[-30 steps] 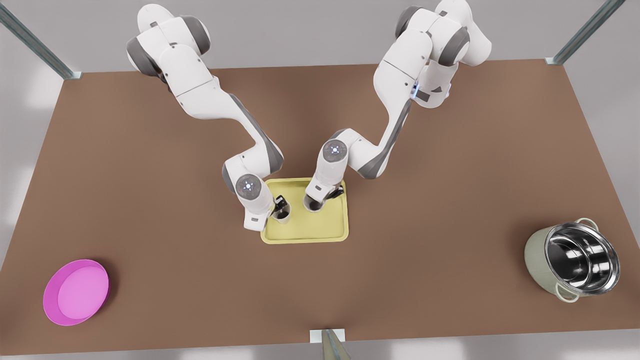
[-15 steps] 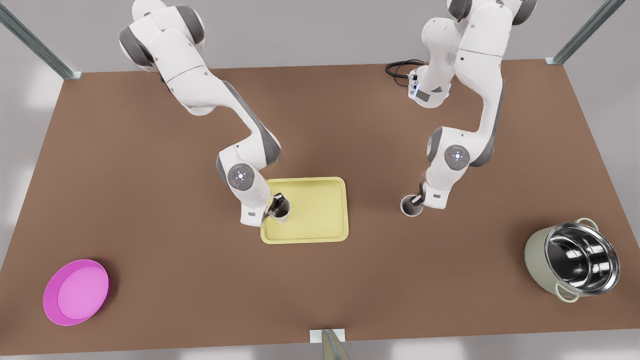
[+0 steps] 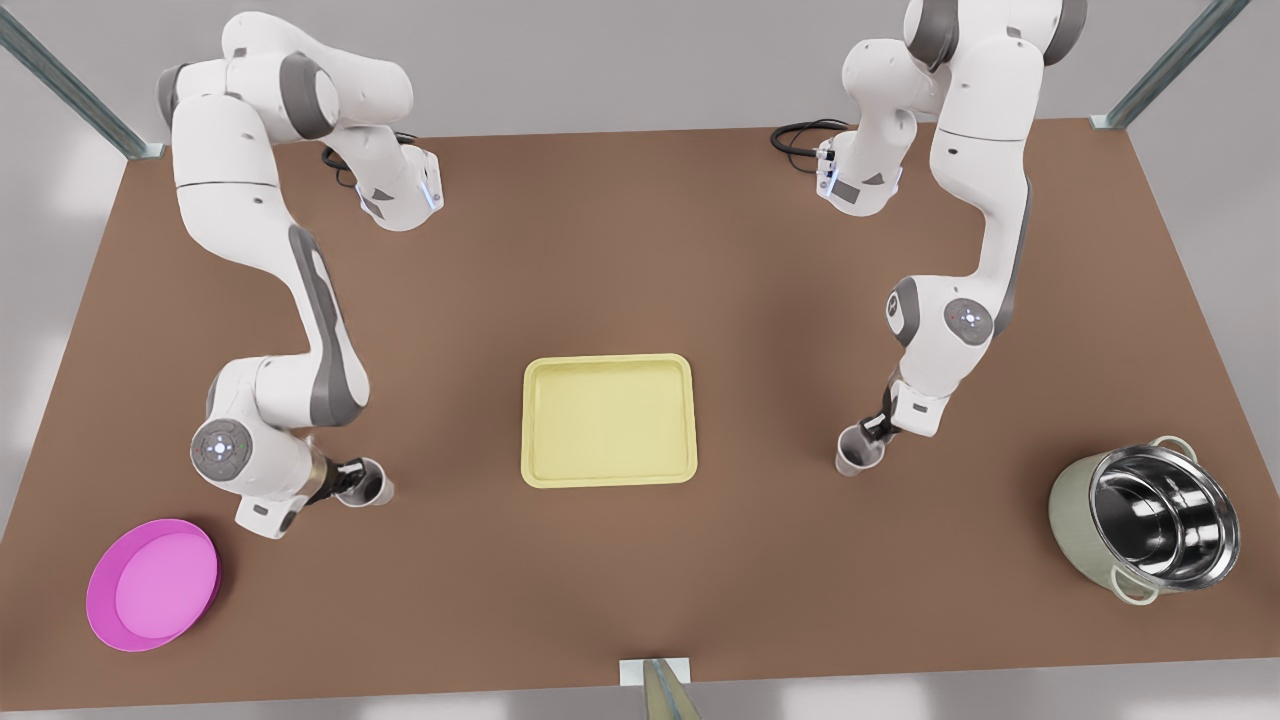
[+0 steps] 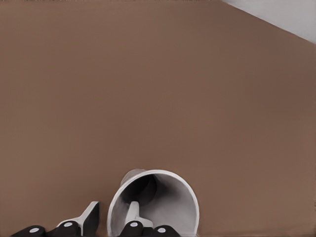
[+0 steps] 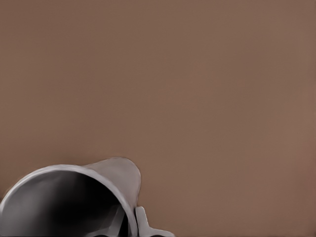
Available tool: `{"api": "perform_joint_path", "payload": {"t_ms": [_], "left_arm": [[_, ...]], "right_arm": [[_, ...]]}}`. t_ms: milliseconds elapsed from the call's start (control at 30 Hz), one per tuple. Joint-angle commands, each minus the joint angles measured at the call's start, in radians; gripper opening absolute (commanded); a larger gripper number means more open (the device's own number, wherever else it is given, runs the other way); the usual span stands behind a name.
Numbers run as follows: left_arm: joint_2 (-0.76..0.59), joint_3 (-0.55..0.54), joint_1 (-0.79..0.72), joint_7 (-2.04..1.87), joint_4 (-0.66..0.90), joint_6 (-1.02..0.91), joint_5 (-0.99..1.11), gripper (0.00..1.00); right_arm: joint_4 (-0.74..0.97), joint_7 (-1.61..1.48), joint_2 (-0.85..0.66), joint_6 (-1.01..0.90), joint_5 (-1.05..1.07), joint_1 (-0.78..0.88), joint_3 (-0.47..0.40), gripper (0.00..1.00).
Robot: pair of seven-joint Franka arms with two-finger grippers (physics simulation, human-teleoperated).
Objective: Use the left arm to pick up the white IKEA cup from the tray and place it on the middle-left position; use the right arm to pick up the white IKEA cup from the tray and place it on the middle-right position
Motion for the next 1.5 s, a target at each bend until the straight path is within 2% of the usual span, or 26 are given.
{"api": "perform_joint_path", "payload": {"t_ms": [0,33,67,100,133,167,200,233,367,400,467,500,533,767,900,1033,1067,1100,1200,1467], "left_arm": [[-0.012,0.001,0.0,0.36,0.0,0.022,-0.002,1.0],[-0.07,0.002,0.0,0.358,0.0,-0.053,0.002,1.0],[-0.167,0.024,0.0,0.358,0.019,-0.227,0.012,1.0],[-0.199,0.057,0.0,0.34,0.158,-0.529,0.011,1.0],[-0.138,0.083,0.02,0.286,0.439,-1.026,0.006,1.0],[-0.133,0.088,0.044,0.298,0.551,-1.154,0.014,1.0],[-0.136,0.102,0.049,0.317,0.591,-1.153,0.012,1.0],[-0.081,0.1,0.078,0.32,0.677,-1.154,-0.021,1.0],[-0.074,0.099,0.076,0.32,0.674,-1.145,-0.008,1.0],[-0.074,0.099,0.076,0.32,0.674,-1.145,-0.008,1.0],[-0.072,0.099,0.075,0.32,0.672,-1.137,-0.008,1.0],[-0.07,0.099,0.075,0.32,0.669,-1.128,-0.008,1.0],[-0.07,0.099,0.075,0.318,0.669,-1.125,-0.008,1.0],[-0.069,0.099,0.075,0.317,0.671,-1.12,-0.006,1.0],[-0.069,0.097,0.073,0.315,0.671,-1.12,0.02,1.0],[-0.069,0.097,0.073,0.315,0.671,-1.12,0.021,1.0],[-0.069,0.097,0.073,0.315,0.671,-1.12,0.021,1.0],[-0.069,0.097,0.073,0.315,0.671,-1.12,0.021,1.0],[-0.069,0.097,0.072,0.313,0.671,-1.12,0.021,1.0],[-0.069,0.093,0.069,0.312,0.675,-1.071,0.015,1.0]], "right_arm": [[0.028,-0.262,0.042,0.015,-0.042,-0.015,0.0,0.0],[0.03,-0.262,0.056,0.024,-0.042,-0.017,0.0,0.0],[0.03,-0.262,0.067,0.044,-0.04,-0.017,-0.001,0.0],[0.03,-0.262,0.073,0.052,-0.04,-0.017,-0.001,0.0],[0.03,-0.262,0.082,0.067,-0.04,-0.015,-0.001,0.0],[0.03,-0.262,0.091,0.084,-0.04,-0.017,-0.001,0.0],[0.03,-0.262,0.1,0.089,-0.04,-0.017,-0.001,0.0],[0.031,-0.262,0.107,0.089,-0.04,-0.017,-0.001,0.0],[0.033,-0.261,0.11,0.09,-0.04,-0.015,-0.001,0.02],[0.033,-0.261,0.11,0.09,-0.04,-0.017,-0.001,0.11],[0.033,-0.253,0.11,0.09,-0.037,-0.017,-0.003,0.49],[0.033,-0.253,0.11,0.09,-0.036,-0.017,-0.003,0.53],[0.033,-0.251,0.11,0.09,-0.036,-0.017,-0.003,0.56],[0.033,-0.248,0.107,0.089,-0.03,-0.015,-0.003,0.56],[0.03,-0.245,0.08,0.072,-0.004,-0.014,0.005,0.65],[0.031,-0.166,-0.047,-0.107,-0.004,-0.008,0.019,0.72],[0.031,0.021,-0.099,-0.175,-0.002,-0.008,0.034,0.89],[0.031,0.261,-0.173,-0.212,0.029,-0.008,0.054,1.0],[0.079,0.316,-0.282,-0.367,-0.011,-0.014,0.042,1.0],[0.079,0.43,-0.282,-0.367,-0.014,-0.015,0.04,1.0]]}}
